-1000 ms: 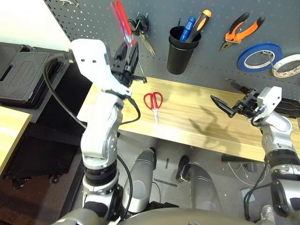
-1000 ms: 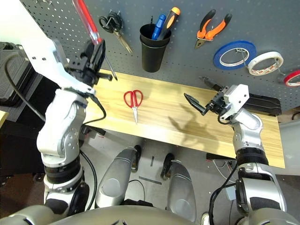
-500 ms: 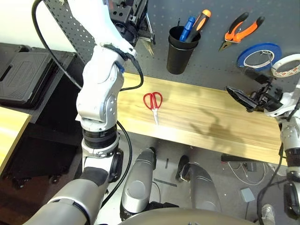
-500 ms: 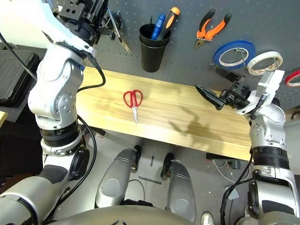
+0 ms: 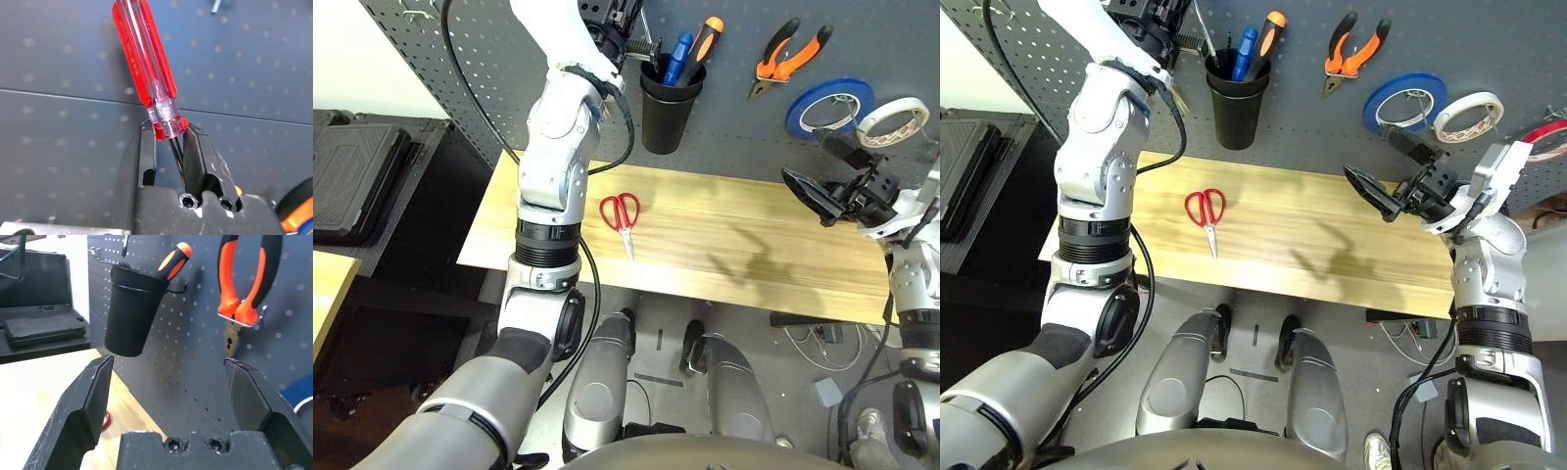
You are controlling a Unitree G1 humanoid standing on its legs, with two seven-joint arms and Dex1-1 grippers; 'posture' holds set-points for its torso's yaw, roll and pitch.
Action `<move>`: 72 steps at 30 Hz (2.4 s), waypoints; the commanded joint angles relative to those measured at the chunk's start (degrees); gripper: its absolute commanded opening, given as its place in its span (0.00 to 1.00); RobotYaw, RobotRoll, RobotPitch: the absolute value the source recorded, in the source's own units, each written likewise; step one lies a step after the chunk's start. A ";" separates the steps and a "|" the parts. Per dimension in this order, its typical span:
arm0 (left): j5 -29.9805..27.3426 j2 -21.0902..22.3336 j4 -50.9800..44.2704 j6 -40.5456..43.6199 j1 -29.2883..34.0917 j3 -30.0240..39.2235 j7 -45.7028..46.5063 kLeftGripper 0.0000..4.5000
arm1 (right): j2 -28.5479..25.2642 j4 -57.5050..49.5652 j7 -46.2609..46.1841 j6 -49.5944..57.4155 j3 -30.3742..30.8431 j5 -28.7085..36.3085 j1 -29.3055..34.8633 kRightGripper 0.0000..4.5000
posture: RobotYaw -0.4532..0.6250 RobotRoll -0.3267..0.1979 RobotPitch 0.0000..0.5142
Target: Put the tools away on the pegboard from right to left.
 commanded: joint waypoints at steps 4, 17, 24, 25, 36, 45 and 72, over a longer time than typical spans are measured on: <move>1.78 0.48 4.76 -3.89 -0.30 -1.94 -0.72 0.17 | 1.78 -3.36 -1.34 -0.65 0.55 -1.17 1.96 1.00 | 0.56 0.62 0.48; 4.40 2.53 1.49 -4.62 3.57 -5.58 -3.10 0.92 | 3.19 -2.62 -1.57 -1.41 1.24 -2.65 1.23 1.00 | 0.59 0.62 0.50; 4.37 5.38 -5.22 -1.42 4.15 -4.18 -3.41 1.00 | 3.95 -3.50 -1.30 -0.51 3.08 -3.15 1.60 1.00 | 0.60 0.62 0.50; 4.41 6.05 -6.61 -0.57 4.30 -4.34 -3.81 1.00 | 3.99 -3.84 -1.07 -0.23 3.41 -3.07 2.07 1.00 | 0.60 0.62 0.50; 1.77 13.06 -26.90 16.36 16.85 -4.88 -7.78 1.00 | 2.26 -9.40 -2.65 3.82 10.11 -9.00 9.96 1.00 | 0.66 0.62 0.56; 1.43 11.61 -32.12 19.58 34.02 -7.32 -7.34 1.00 | 1.56 -10.12 -7.59 8.16 16.64 -17.87 12.67 1.00 | 0.69 0.62 0.58; 8.08 3.78 17.96 12.98 30.50 -5.12 4.73 1.00 | 1.68 -8.32 -19.12 21.84 27.44 -33.96 8.68 1.00 | 0.67 0.62 0.62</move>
